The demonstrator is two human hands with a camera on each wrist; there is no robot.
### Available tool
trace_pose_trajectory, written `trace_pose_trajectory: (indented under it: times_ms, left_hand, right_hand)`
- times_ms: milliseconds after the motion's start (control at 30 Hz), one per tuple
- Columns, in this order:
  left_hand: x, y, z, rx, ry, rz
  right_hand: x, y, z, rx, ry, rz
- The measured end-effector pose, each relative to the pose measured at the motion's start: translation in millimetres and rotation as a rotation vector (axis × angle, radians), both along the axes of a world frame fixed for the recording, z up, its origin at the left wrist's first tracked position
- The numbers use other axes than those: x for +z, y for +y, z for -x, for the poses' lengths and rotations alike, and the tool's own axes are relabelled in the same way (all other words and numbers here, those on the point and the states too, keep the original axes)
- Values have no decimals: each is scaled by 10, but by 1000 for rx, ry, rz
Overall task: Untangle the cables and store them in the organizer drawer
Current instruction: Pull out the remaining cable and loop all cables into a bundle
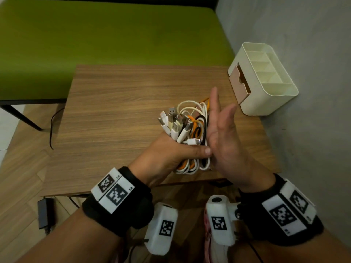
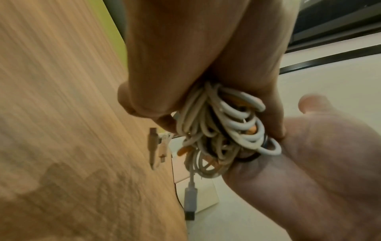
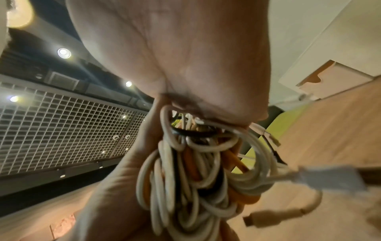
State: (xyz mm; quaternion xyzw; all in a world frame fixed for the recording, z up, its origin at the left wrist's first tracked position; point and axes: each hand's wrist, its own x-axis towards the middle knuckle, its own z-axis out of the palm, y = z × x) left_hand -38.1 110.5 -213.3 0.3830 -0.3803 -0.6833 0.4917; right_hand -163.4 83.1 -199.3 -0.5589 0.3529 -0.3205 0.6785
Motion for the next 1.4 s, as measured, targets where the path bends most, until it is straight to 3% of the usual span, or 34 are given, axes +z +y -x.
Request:
trace_pose_trajectory:
  times_ms: [233, 300, 467, 567, 700, 833, 900, 967, 1067, 1167, 1300, 1400]
  left_hand:
    - [-31, -8, 88, 196, -169, 73]
    - [-33, -41, 87, 227, -190, 83]
    - [-53, -140, -40, 336, -137, 23]
    - [-69, -149, -133, 367, -81, -36]
    - [-44, -110, -143, 344, 48, -86]
    - [-9, -68, -151, 248, 91, -128]
    - [8, -42, -158, 150, 105, -155]
    - [45, -8, -158, 19, 112, -161]
    - [101, 40, -139, -152, 146, -124]
    - [111, 45, -170, -190, 181, -110]
    - [90, 1, -251, -134, 159, -114]
    - [62, -34, -290, -70, 137, -128]
  right_hand:
    - [33, -17, 95, 61, -242, -222]
    - [15, -38, 100, 0, -152, -173]
    - [-41, -96, 170, -256, 318, 140]
    - [-23, -76, 193, -319, 428, 315]
    - [-25, -50, 155, -184, 369, 397]
    - [2, -131, 230, -279, 377, 655]
    - [24, -193, 290, -245, 396, 778]
    - [34, -220, 328, -85, 428, 781]
    - [29, -212, 343, 97, 433, 623]
    - [5, -269, 389, 41, 461, 589]
    - [-50, -335, 452, -106, 712, 702]
    - [-26, -328, 428, -121, 832, 720]
